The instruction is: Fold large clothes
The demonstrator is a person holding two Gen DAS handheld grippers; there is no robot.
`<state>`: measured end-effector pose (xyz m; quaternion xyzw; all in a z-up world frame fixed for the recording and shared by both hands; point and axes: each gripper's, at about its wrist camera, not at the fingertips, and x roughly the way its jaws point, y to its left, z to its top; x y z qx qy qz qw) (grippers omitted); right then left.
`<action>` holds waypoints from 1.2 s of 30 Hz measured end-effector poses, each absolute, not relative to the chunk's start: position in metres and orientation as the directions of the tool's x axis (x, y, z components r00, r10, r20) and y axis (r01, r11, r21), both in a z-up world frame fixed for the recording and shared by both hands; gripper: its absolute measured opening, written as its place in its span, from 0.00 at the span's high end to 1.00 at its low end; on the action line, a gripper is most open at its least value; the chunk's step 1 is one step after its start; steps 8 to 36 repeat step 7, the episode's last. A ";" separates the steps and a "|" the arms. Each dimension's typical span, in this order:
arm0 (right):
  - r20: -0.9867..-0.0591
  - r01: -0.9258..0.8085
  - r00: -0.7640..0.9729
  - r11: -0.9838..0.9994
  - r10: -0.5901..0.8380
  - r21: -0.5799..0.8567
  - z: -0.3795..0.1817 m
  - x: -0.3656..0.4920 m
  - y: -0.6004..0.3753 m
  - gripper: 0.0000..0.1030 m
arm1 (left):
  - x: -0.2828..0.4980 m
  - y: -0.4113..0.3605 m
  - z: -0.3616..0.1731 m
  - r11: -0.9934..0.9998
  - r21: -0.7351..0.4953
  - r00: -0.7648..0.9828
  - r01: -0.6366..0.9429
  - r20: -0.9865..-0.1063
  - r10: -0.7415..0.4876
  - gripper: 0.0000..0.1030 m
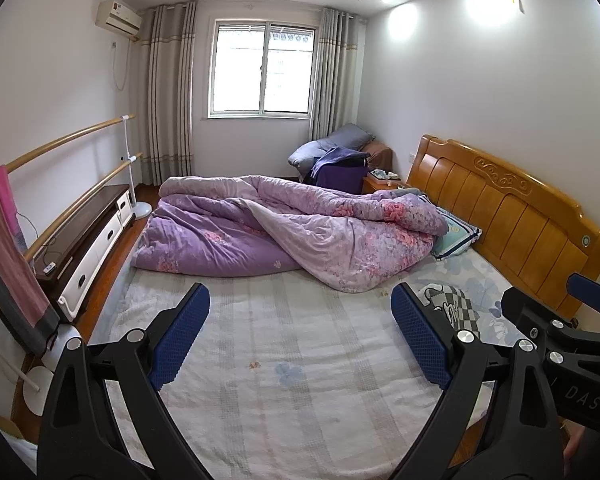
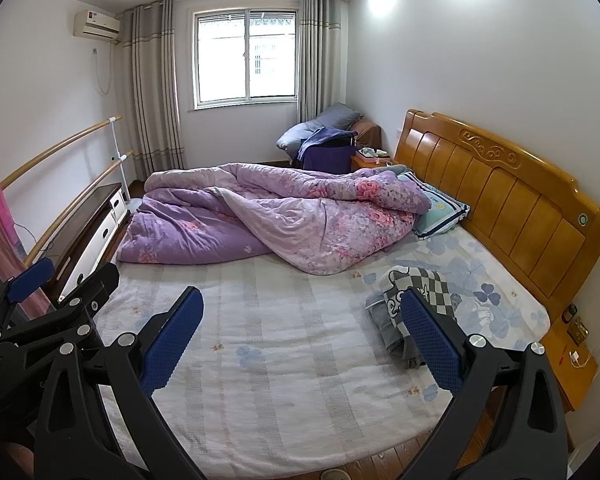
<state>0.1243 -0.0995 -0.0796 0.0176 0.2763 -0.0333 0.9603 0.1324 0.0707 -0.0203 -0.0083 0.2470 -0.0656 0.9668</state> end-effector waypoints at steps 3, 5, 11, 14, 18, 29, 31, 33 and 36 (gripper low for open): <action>-0.539 0.062 0.841 0.998 -0.046 0.010 -0.082 0.130 -0.094 0.07 | 0.133 0.073 -0.025 0.993 -0.061 0.866 0.106 -0.485 -0.122 0.10; -0.546 0.048 0.837 0.999 -0.036 0.007 -0.086 0.135 -0.090 0.07 | 0.136 0.076 -0.029 0.994 -0.062 0.864 0.086 -0.492 -0.105 0.10; -0.557 0.026 0.830 1.000 -0.020 0.003 -0.092 0.142 -0.083 0.07 | 0.141 0.083 -0.035 0.997 -0.060 0.860 0.056 -0.504 -0.078 0.10; -0.557 0.026 0.830 1.000 -0.020 0.003 -0.092 0.142 -0.083 0.07 | 0.141 0.083 -0.035 0.997 -0.060 0.860 0.056 -0.504 -0.078 0.10; -0.557 0.026 0.830 1.000 -0.020 0.003 -0.092 0.142 -0.083 0.07 | 0.141 0.083 -0.035 0.997 -0.060 0.860 0.056 -0.504 -0.078 0.10; -0.557 0.026 0.830 1.000 -0.020 0.003 -0.092 0.142 -0.083 0.07 | 0.141 0.083 -0.035 0.997 -0.060 0.860 0.056 -0.504 -0.078 0.10; -0.557 0.026 0.830 1.000 -0.020 0.003 -0.092 0.142 -0.083 0.07 | 0.141 0.083 -0.035 0.997 -0.060 0.860 0.056 -0.504 -0.078 0.10; -0.557 0.026 0.830 1.000 -0.020 0.003 -0.092 0.142 -0.083 0.07 | 0.141 0.083 -0.035 0.997 -0.060 0.860 0.056 -0.504 -0.078 0.10; -0.557 0.026 0.830 1.000 -0.020 0.003 -0.092 0.142 -0.083 0.07 | 0.141 0.083 -0.035 0.997 -0.060 0.860 0.056 -0.504 -0.078 0.10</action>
